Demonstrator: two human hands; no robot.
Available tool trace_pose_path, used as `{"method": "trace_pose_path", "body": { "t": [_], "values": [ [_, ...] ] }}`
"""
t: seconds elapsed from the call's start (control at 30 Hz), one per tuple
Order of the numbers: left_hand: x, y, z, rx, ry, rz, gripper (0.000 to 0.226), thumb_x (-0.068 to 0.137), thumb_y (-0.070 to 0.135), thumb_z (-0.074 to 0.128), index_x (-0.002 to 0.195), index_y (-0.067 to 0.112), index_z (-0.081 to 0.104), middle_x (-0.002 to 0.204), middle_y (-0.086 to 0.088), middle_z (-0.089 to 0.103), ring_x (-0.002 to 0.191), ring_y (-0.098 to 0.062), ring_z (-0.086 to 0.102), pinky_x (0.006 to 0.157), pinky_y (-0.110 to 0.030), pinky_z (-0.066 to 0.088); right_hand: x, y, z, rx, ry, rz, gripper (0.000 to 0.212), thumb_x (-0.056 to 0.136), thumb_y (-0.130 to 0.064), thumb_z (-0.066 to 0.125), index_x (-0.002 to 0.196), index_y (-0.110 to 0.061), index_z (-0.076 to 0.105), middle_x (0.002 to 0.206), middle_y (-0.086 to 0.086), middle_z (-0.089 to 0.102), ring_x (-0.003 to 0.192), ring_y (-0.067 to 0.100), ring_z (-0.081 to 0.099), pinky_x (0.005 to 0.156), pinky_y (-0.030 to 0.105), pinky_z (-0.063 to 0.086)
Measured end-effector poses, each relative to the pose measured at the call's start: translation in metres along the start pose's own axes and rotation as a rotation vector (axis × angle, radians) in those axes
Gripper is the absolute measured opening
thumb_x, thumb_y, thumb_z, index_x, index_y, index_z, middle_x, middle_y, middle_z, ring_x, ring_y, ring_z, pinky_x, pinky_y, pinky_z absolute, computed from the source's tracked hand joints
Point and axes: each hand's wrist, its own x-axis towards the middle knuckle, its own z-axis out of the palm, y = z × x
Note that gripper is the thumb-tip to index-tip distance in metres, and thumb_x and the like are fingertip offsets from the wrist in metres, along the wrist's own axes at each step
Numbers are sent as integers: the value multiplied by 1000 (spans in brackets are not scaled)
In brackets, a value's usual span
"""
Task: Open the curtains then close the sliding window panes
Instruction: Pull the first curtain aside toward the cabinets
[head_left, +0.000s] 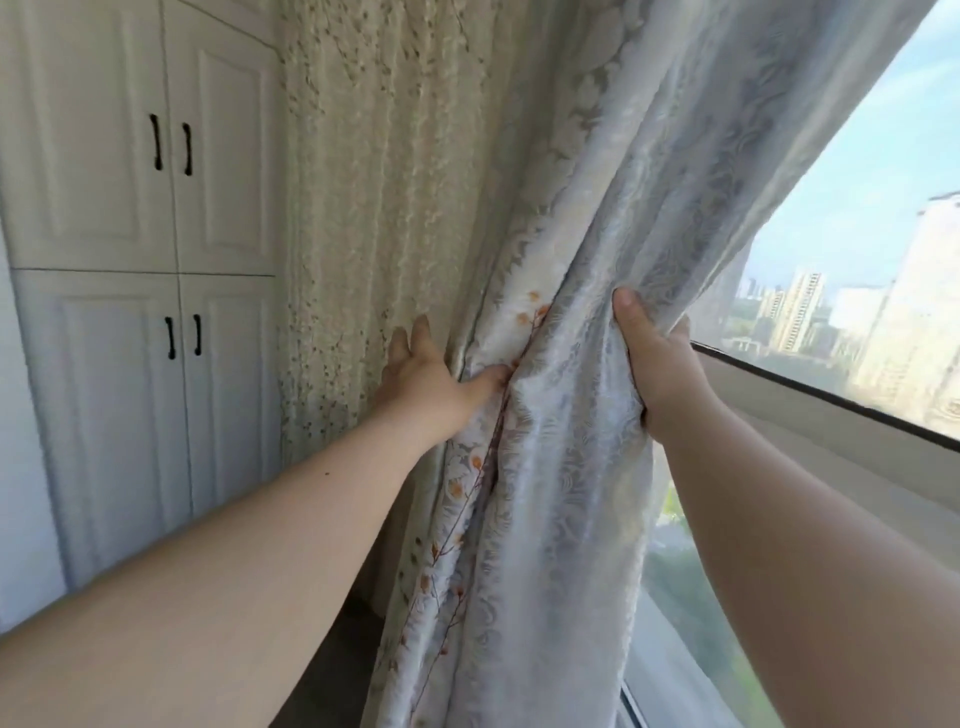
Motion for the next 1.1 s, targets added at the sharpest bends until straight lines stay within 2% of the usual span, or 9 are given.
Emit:
{"method": "trace_pose_path", "body": {
  "t": [0.2, 0.4, 0.5, 0.6, 0.67, 0.77, 0.83, 1.0, 1.1],
  "values": [
    [80, -44, 0, 51, -90, 81, 117, 59, 81, 51, 144, 26, -8, 155, -4, -7, 139, -27, 9, 110, -43, 17, 60, 26, 60, 8, 48, 15, 109, 36, -81, 72, 127, -34, 34, 115, -3, 61, 100, 23, 63, 92, 48, 50],
    [162, -78, 4, 76, -170, 146, 112, 62, 81, 46, 144, 26, -6, 155, -5, -8, 140, -28, 6, 110, -52, 15, 116, 48, 112, -47, 115, 77, 123, 34, -88, 64, 137, -26, 35, 117, 1, 63, 101, 25, 64, 92, 48, 50],
    [201, -97, 16, 43, -202, 125, 110, 64, 80, 46, 144, 25, -5, 155, -5, -7, 140, -28, 6, 110, -52, 15, 150, 63, 134, -106, 225, 11, 116, 43, -83, 63, 141, -36, 23, 133, -2, 50, 115, 24, 55, 98, 48, 45],
    [247, -113, 32, 22, -204, 137, 111, 63, 81, 46, 144, 26, -4, 155, -4, -7, 140, -28, 5, 110, -52, 14, 191, 78, 148, -238, 420, -87, 119, 48, -81, 63, 146, -32, 15, 151, 0, 26, 135, 25, 33, 109, 52, 30],
    [280, -123, 44, 25, -199, 147, 112, 60, 83, 43, 144, 27, -4, 155, -3, -7, 140, -28, 7, 110, -52, 15, 222, 93, 155, -235, 482, -130, 119, 52, -77, 65, 147, -33, 9, 151, 0, 23, 136, 24, 31, 110, 50, 28],
    [327, -138, 63, 23, -178, 170, 115, 56, 87, 40, 144, 29, -5, 155, -1, -6, 140, -26, 7, 111, -51, 15, 268, 115, 174, -138, 394, -89, 119, 53, -77, 62, 147, -40, 0, 138, 1, 46, 118, 25, 50, 100, 42, 40],
    [362, -147, 77, 9, -163, 178, 117, 54, 88, 41, 144, 29, -5, 155, -1, -3, 140, -24, 9, 111, -50, 16, 303, 126, 192, -112, 337, -109, 115, 53, -77, 62, 145, -45, 1, 130, -1, 54, 110, 25, 55, 98, 44, 43],
    [455, -177, 94, -20, -45, 122, 117, 51, 87, 48, 144, 32, 3, 154, -3, 10, 136, -26, 21, 108, -49, 25, 395, 147, 242, -46, 173, -116, 119, 48, -78, 70, 144, -45, 8, 127, -6, 54, 109, 23, 57, 97, 49, 45],
    [491, -196, 95, 5, -16, 73, 118, 52, 86, 48, 144, 29, 2, 154, -4, 8, 137, -27, 19, 108, -50, 23, 436, 162, 268, -18, 122, -120, 125, 43, -79, 71, 145, -43, 10, 133, -6, 50, 114, 21, 55, 100, 48, 44]
  ]
}}
